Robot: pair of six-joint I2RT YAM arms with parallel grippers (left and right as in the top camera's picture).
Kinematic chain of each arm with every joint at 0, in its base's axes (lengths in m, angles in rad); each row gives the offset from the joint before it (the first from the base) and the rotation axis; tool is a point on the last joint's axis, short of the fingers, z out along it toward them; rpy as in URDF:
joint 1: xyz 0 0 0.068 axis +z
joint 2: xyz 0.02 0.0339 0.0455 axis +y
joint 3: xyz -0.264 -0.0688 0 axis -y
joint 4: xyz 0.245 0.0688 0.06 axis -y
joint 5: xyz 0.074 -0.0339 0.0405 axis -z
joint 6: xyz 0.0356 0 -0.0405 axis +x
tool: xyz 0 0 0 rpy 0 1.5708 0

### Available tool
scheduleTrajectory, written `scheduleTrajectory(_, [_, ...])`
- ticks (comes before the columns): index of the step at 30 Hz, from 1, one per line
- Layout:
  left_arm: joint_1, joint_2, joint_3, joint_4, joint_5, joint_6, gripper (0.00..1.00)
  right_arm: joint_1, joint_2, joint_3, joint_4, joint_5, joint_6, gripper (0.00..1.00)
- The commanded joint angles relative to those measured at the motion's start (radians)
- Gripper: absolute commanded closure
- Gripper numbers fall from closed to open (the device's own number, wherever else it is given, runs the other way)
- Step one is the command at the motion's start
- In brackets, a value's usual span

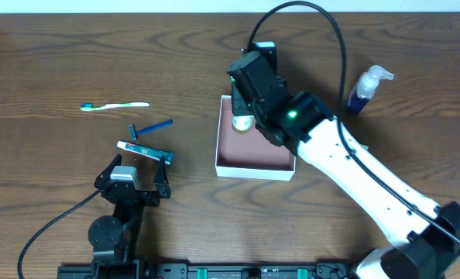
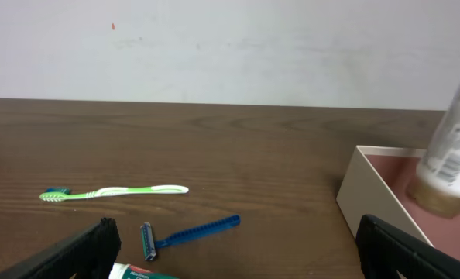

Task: Pack container
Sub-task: 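Lift the lotion tube with the right gripper and carry it over the box, then lower the lotion tube upright into the box and open the right gripper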

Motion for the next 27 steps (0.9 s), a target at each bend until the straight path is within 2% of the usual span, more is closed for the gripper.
scheduleTrajectory(1, [0.005, -0.006, -0.018, -0.032, 0.021, 0.006, 0.02, 0.015, 0.024, 0.013, 0.028, 0.037, 0.021, 0.99])
scheduleTrajectory(27, [0.005, -0.006, -0.018, -0.032, 0.021, 0.006, 0.02, 0.017, 0.164, 0.013, 0.163, 0.062, 0.020, 0.99])
